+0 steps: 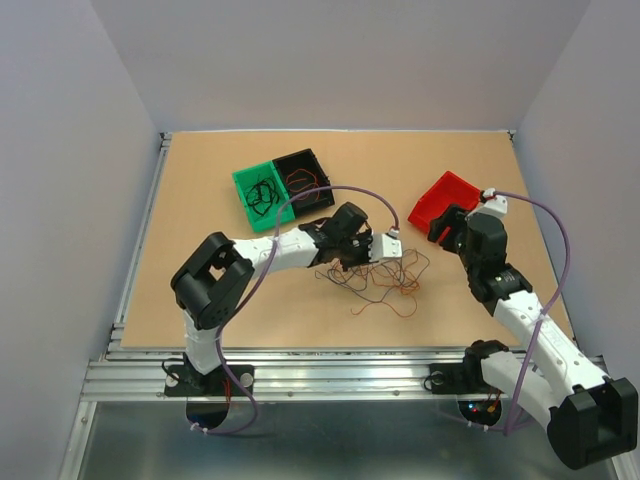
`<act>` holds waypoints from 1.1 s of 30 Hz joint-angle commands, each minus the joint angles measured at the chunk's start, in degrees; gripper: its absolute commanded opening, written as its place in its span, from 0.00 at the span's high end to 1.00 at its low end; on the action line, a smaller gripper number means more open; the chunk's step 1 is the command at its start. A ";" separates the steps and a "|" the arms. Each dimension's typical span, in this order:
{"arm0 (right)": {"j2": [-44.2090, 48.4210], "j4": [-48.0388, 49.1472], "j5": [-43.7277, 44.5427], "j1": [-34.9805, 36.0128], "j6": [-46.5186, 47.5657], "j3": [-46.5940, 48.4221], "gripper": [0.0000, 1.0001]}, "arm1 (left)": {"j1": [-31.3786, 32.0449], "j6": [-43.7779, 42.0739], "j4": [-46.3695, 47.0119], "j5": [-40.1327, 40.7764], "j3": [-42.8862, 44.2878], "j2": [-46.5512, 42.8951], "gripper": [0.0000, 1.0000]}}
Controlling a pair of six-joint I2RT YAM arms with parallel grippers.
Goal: Untangle the cables
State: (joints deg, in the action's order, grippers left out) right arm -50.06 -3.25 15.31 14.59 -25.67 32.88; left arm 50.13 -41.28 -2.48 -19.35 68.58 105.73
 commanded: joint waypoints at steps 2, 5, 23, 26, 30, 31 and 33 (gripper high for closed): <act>0.67 2.10 -8.61 0.09 3.95 -1.59 0.30 | -2.92 1.46 -3.14 -4.72 2.52 -8.78 1.00; 1.28 7.36 -18.98 0.09 8.08 -3.70 0.31 | -5.47 4.35 -7.18 -11.82 4.81 -13.53 1.00; -8.82 51.06 -60.84 0.79 5.63 -12.23 0.35 | -5.74 17.28 -10.00 -16.06 10.88 -20.04 1.00; -10.48 51.23 -60.05 1.76 6.77 -11.70 0.36 | -5.74 17.55 -10.00 -16.42 10.88 -20.48 1.00; -12.16 52.11 -60.40 2.63 7.13 -11.09 0.37 | -5.74 17.63 -9.91 -16.59 10.53 -20.74 1.00; -12.42 52.55 -60.49 2.72 7.04 -11.00 0.37 | -5.74 17.55 -10.00 -16.68 10.53 -20.83 1.00; -12.95 53.43 -60.49 3.34 6.78 -11.00 0.39 | -5.66 16.85 -10.35 -16.94 10.44 -20.57 1.00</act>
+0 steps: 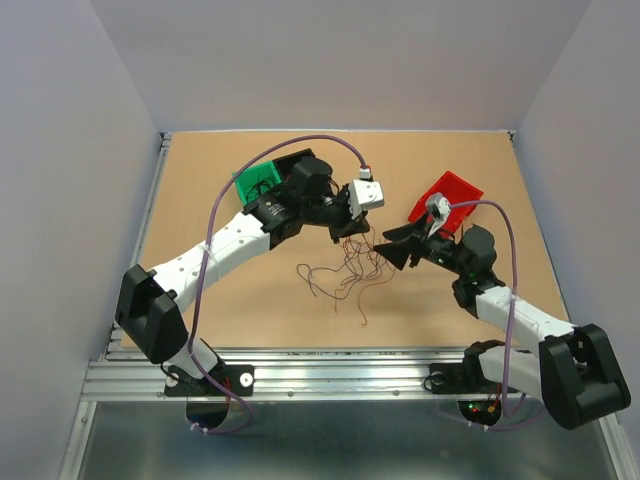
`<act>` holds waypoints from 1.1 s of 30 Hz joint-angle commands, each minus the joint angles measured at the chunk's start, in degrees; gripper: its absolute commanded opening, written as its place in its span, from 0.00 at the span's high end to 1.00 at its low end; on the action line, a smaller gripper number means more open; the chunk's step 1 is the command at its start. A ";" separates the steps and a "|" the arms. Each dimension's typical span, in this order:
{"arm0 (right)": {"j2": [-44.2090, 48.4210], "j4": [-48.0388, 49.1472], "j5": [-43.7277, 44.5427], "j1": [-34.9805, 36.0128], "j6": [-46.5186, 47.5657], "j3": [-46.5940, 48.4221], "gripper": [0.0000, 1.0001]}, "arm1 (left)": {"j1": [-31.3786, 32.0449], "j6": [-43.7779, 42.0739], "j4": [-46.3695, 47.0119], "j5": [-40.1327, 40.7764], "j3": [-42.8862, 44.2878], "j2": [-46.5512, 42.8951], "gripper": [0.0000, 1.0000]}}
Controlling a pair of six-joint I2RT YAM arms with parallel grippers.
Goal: Untangle the cables
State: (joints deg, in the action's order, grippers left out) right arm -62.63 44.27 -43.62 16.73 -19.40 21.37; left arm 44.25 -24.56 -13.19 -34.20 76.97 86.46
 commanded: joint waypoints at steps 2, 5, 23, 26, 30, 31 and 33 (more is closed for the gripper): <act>-1.26 6.62 -1.39 1.63 0.24 1.04 0.40 | 0.40 -0.23 -0.25 -2.28 2.13 -0.68 1.00; -2.49 7.41 -1.47 2.86 0.24 1.57 0.40 | 0.84 -0.67 -1.13 -1.93 2.74 1.08 1.00; -1.54 8.90 8.71 5.50 -2.13 1.50 0.99 | 1.28 -0.93 4.64 3.16 -3.03 -1.46 0.45; 3.64 8.90 11.79 5.50 -2.92 -0.53 0.99 | 1.36 -1.28 8.34 5.45 -5.94 -2.34 0.34; 10.93 8.55 12.77 5.50 -3.54 -2.64 0.99 | 1.28 -1.64 9.06 5.80 -5.95 0.28 0.33; 11.82 8.38 12.68 5.50 -3.63 -2.99 0.99 | 1.28 -1.37 9.49 6.07 -5.95 0.90 0.33; 13.32 7.85 12.59 5.50 -3.89 -3.26 1.00 | 1.19 -0.41 11.86 7.29 -6.39 1.52 0.35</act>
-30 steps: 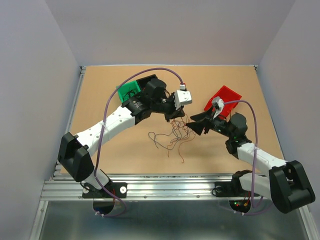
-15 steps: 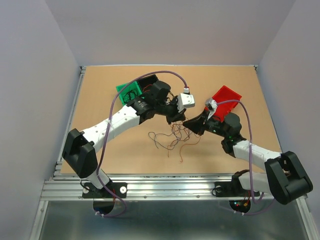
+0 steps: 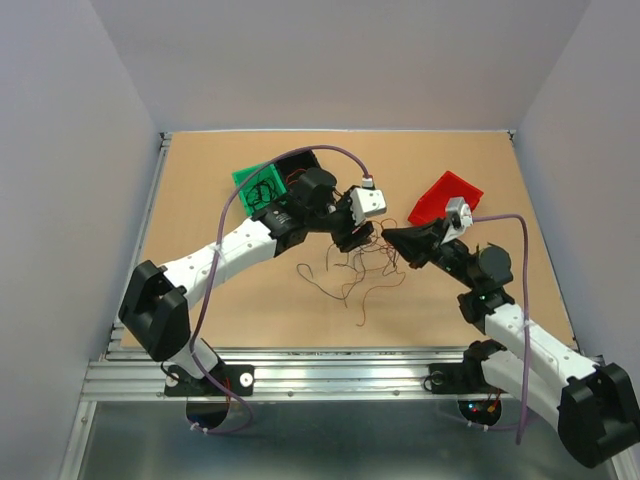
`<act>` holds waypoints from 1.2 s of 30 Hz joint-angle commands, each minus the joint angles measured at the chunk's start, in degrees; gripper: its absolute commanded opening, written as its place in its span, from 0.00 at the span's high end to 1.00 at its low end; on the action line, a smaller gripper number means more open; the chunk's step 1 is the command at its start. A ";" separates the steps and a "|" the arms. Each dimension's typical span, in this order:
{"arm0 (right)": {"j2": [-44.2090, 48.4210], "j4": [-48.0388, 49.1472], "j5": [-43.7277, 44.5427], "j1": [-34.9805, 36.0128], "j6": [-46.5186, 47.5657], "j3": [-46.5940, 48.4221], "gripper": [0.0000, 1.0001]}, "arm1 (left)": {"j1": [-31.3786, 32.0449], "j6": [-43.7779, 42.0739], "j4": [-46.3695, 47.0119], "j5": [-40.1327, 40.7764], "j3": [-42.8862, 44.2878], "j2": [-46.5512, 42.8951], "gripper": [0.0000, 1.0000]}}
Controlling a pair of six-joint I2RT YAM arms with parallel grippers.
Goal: Untangle the cables
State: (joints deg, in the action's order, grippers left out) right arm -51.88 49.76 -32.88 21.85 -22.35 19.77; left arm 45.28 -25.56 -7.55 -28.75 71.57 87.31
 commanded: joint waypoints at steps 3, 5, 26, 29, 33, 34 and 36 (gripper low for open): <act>3.80 1.05 2.47 0.39 -0.86 -1.75 0.99 | 0.16 2.80 12.11 0.72 -4.41 -0.73 0.43; 3.98 0.87 3.09 0.39 -0.85 -1.93 0.99 | 0.16 3.24 14.83 -0.07 -5.74 -1.96 0.61; 16.81 -0.45 22.95 0.39 -0.68 -1.14 0.99 | -0.19 2.27 16.52 -3.33 -6.71 8.57 0.64; 16.90 -0.89 24.79 0.39 -0.07 0.88 0.99 | -0.19 1.66 16.34 -2.80 -5.83 11.91 0.63; 16.46 -2.55 28.74 0.39 1.08 7.80 1.00 | -0.19 1.48 16.25 -1.92 -4.43 15.61 0.64; 16.28 -4.30 28.75 0.39 1.17 9.22 0.99 | -0.28 1.74 16.34 -2.10 -4.42 16.13 0.64; 16.02 -6.42 28.93 0.39 1.08 13.86 0.99 | -0.98 2.44 17.30 -3.67 -4.60 15.97 0.64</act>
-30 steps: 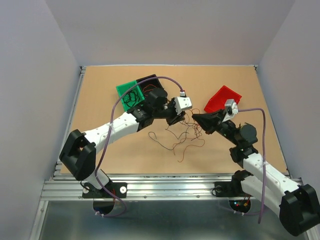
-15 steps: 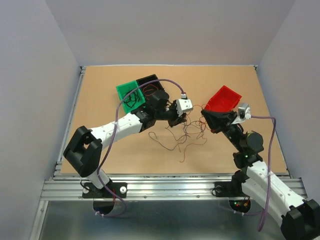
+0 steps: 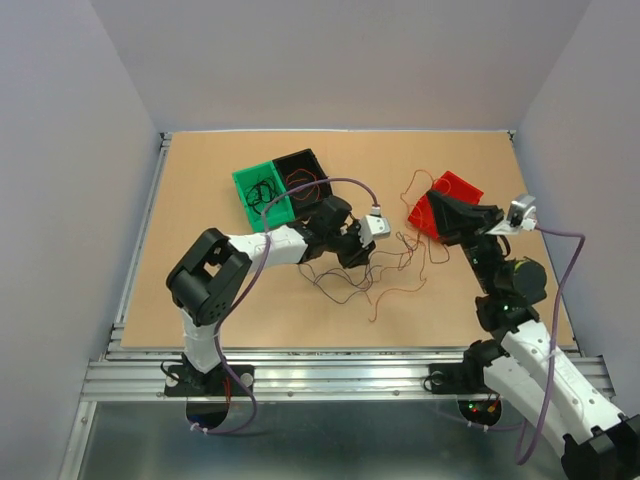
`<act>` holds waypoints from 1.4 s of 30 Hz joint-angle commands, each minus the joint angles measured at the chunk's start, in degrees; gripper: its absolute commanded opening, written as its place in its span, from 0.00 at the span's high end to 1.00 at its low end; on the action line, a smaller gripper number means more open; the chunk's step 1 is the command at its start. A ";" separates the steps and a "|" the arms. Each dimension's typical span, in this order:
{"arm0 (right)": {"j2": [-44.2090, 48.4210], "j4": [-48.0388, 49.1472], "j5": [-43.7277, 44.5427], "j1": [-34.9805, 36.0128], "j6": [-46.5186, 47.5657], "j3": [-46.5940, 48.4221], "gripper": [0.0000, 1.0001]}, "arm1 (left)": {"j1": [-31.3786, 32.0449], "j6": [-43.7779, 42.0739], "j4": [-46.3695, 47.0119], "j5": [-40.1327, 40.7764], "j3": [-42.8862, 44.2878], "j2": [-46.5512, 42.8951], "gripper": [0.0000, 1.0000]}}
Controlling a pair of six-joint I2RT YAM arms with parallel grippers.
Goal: Untangle the cables
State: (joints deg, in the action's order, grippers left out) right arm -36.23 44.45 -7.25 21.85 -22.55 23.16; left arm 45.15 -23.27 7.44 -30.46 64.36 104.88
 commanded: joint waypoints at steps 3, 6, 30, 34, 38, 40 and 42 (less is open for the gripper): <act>-0.07 -4.36 3.99 0.39 0.40 14.27 1.00 | -2.51 1.64 5.63 -5.29 -0.09 -4.15 0.58; -0.42 -6.82 4.61 0.39 -0.39 17.97 0.99 | -4.18 2.52 10.83 -10.04 -4.92 -9.24 0.39; -10.00 -8.42 2.06 0.39 -7.86 29.23 0.99 | -4.72 12.18 23.32 -20.60 -5.32 -20.60 0.17; -12.63 -5.43 1.01 0.39 -9.97 29.49 0.99 | -1.12 11.58 23.67 -17.27 -1.35 -16.82 0.17; -14.66 -2.53 -0.84 0.39 -12.25 30.28 0.99 | 2.66 11.93 24.02 -14.72 2.26 -11.82 0.18; -15.62 -1.47 -1.19 0.39 -13.57 30.89 1.00 | 3.54 12.37 24.11 -14.46 4.18 -8.84 0.19; -16.15 -0.94 -1.19 0.39 -14.19 31.33 1.00 | 5.04 12.11 24.02 -13.14 5.68 -7.24 0.19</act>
State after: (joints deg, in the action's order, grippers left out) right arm -52.34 37.08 -6.98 21.85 -34.02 49.06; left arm 48.36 -12.05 29.78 -45.54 66.17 94.91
